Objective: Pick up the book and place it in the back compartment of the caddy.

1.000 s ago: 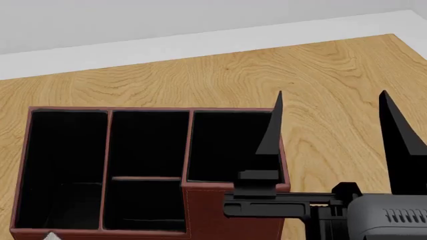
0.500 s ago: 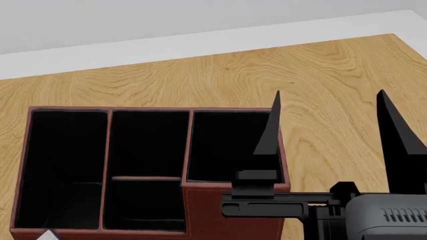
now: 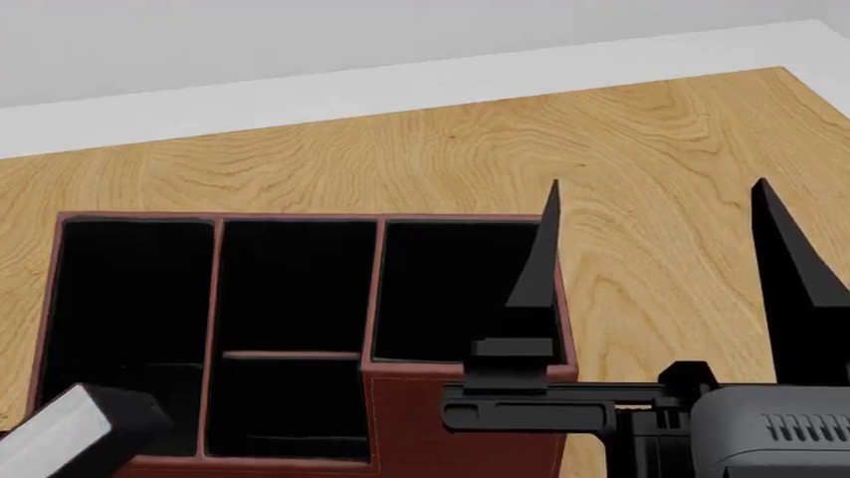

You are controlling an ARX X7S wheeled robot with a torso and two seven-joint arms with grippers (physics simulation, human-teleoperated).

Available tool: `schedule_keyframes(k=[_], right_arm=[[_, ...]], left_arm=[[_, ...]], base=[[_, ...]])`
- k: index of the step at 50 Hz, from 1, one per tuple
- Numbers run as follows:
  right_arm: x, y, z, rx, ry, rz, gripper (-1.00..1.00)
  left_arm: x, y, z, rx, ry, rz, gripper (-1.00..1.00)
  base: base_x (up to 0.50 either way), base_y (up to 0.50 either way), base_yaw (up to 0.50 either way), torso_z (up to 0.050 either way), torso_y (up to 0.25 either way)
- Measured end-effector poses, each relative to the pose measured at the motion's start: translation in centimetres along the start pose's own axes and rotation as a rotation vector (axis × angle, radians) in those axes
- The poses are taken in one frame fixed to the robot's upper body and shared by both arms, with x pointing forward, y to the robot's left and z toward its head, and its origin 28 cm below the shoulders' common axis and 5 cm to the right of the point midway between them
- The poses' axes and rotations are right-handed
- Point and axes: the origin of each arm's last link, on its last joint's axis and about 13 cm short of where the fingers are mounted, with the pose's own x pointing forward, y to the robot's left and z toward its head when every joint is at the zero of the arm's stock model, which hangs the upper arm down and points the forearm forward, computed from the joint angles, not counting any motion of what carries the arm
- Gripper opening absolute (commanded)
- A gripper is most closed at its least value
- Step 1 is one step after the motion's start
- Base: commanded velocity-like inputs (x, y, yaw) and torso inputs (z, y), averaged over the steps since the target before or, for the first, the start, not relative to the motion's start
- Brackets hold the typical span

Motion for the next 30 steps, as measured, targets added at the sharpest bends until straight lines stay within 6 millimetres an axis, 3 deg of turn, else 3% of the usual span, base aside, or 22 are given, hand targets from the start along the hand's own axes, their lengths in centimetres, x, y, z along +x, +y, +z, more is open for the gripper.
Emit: schedule_keyframes(k=[15, 30], right_arm=[[0.0, 0.0, 0.0, 0.003, -0.004, -0.002, 1.00], [0.1, -0.6, 0.2, -0.008, -0.026, -0.029, 1.00]], left_arm=[[0.6, 2.9, 3.0, 0.024, -0.078, -0.064, -1.00], [2.9, 6.7, 6.9, 0.103, -0.117, -0.190, -1.00]], base=[[0.00, 0.00, 0.00, 0.000, 0.001], [0.00, 0.00, 0.00, 0.000, 0.001]])
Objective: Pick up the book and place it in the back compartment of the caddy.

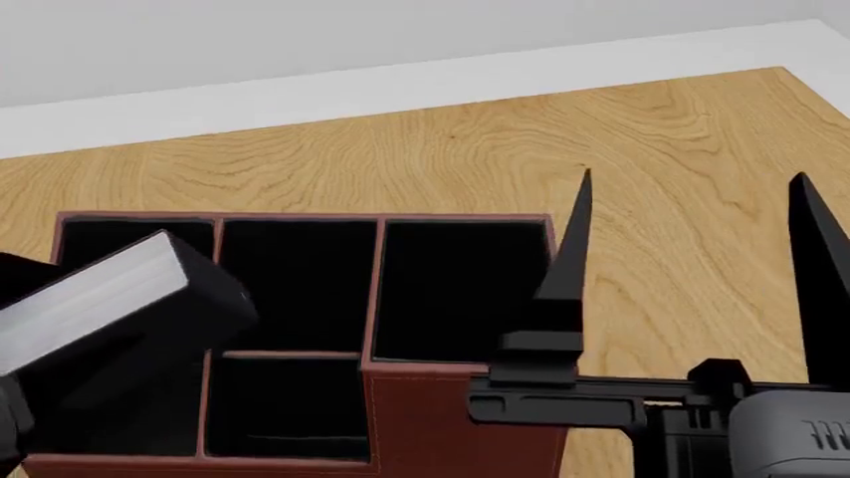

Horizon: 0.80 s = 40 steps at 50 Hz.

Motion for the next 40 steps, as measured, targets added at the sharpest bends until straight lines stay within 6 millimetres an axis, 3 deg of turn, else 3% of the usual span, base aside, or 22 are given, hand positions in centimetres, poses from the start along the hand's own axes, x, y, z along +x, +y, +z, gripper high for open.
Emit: schedule_keyframes(k=[22, 40], right_arm=[[0.5, -1.3, -1.2, -0.044, 0.013, -0.072, 1.00], [0.7, -1.6, -1.7, -0.067, 0.020, -0.096, 1.00]], left_arm=[[5.9, 8.3, 3.4, 0.185, -0.038, -0.162, -1.00], [9.0, 11.1, 3.3, 0.399, -0.018, -0.228, -1.00]], base=[[0.00, 0.00, 0.00, 0.001, 0.001], [0.00, 0.00, 0.00, 0.000, 0.002]])
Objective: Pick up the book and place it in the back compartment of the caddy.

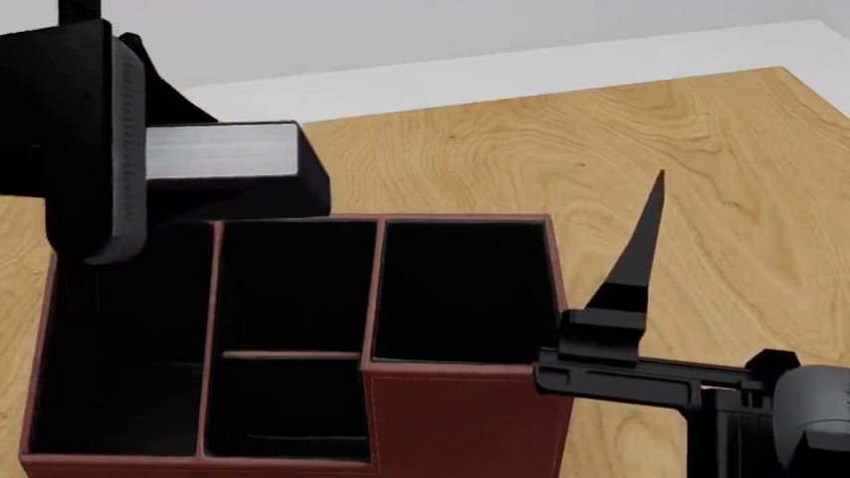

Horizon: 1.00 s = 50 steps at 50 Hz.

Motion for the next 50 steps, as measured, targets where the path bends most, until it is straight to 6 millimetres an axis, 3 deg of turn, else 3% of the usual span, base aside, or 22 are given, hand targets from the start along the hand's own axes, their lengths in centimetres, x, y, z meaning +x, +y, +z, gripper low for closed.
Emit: schedule_keyframes(k=[17, 50], right_arm=[[0.3, 0.0, -0.6, -0.004, 0.009, 0.002, 1.00], [0.5, 0.0, -1.2, 0.000, 0.022, 0.004, 1.00]], left_arm=[[1.2, 0.0, -1.0, 0.047, -0.007, -0.069, -1.00], [3.0, -2.2, -2.9, -0.070, -0.020, -0.171, -1.00]], base=[[0.00, 0.00, 0.00, 0.000, 0.001], [0.00, 0.00, 0.00, 0.000, 0.001]])
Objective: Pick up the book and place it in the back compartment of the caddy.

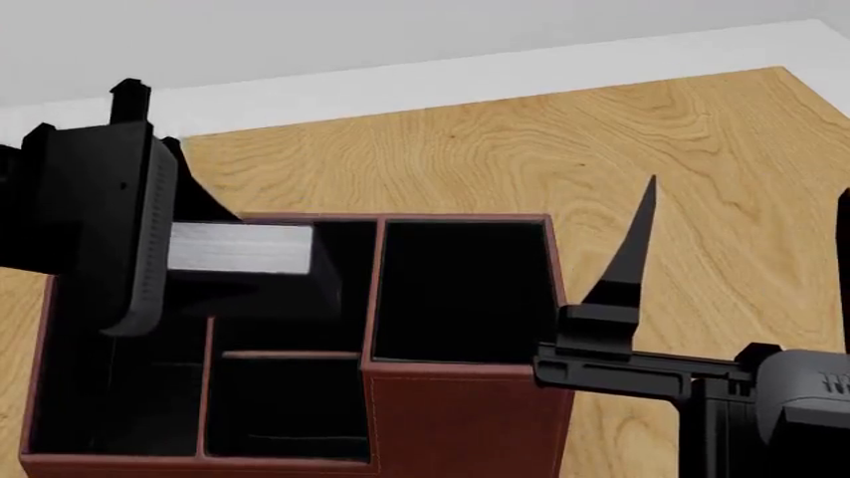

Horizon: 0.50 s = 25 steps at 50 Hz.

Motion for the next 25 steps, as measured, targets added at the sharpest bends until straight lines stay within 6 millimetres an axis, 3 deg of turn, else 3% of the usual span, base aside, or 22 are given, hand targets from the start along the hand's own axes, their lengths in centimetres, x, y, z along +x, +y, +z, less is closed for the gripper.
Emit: schedule_keyframes(k=[25], right_arm=[[0.1, 0.0, -0.2, 0.007, 0.006, 0.001, 1.00]], left_arm=[[0.6, -1.1, -0.5, -0.057, 0.006, -0.043, -1.00]], base=[[0.00, 0.00, 0.00, 0.000, 0.002]])
